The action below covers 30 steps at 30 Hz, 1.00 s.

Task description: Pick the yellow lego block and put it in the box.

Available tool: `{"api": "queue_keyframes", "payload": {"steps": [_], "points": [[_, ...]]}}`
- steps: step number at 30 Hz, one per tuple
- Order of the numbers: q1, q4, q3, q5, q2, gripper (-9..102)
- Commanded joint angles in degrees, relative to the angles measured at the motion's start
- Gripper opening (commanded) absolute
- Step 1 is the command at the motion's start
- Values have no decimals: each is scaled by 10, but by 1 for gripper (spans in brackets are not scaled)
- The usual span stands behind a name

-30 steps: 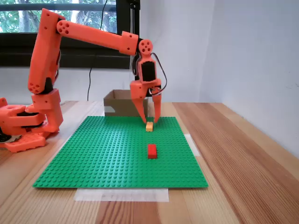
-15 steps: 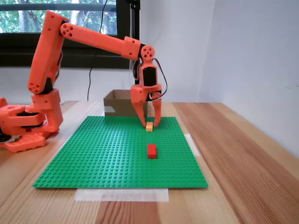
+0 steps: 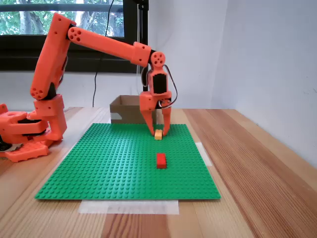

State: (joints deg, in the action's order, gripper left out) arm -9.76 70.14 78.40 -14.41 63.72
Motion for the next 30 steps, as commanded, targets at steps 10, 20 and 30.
{"api": "queue_keyframes", "payload": {"steps": [10, 20, 30], "points": [[-1, -2, -20, -5, 5, 13], [5, -5, -14, -4, 5, 11], [10, -17, -10, 7, 5, 8]]}}
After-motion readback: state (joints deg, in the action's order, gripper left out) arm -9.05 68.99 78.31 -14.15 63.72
